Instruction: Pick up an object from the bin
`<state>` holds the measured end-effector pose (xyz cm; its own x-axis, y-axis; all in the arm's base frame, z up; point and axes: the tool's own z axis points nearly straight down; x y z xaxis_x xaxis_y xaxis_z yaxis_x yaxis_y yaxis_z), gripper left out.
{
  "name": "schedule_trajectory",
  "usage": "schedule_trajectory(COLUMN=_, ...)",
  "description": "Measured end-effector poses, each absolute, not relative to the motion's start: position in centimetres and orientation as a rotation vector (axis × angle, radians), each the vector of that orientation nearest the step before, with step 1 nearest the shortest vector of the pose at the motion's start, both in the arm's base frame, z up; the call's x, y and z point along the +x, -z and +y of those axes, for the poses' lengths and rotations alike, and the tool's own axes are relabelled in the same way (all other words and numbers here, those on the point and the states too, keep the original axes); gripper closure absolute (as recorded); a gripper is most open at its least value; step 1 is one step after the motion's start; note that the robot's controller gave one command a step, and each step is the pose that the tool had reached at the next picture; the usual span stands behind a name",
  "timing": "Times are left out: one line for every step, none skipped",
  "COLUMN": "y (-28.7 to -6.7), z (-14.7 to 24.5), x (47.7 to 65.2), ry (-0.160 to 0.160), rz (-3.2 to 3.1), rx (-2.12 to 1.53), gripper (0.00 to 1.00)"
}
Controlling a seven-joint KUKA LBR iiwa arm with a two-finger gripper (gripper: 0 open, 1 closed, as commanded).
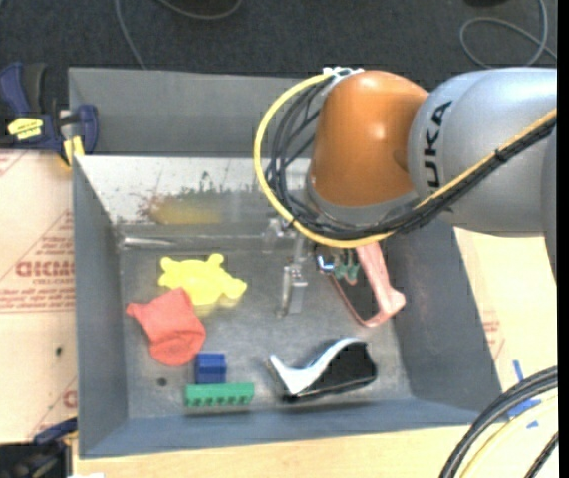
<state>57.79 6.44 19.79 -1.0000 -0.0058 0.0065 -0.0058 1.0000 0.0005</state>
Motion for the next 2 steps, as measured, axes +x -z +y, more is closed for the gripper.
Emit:
schedule_trajectory(y=-20.3, z=6.4, x=57.9, ry=0.002, rz=-3.143, rx=0.006, gripper=0.0)
schedule_trajectory(y=-13.6, z=8.8, x=60.0, ry=0.0, rz=-3.143, rx=0.035, gripper=0.0)
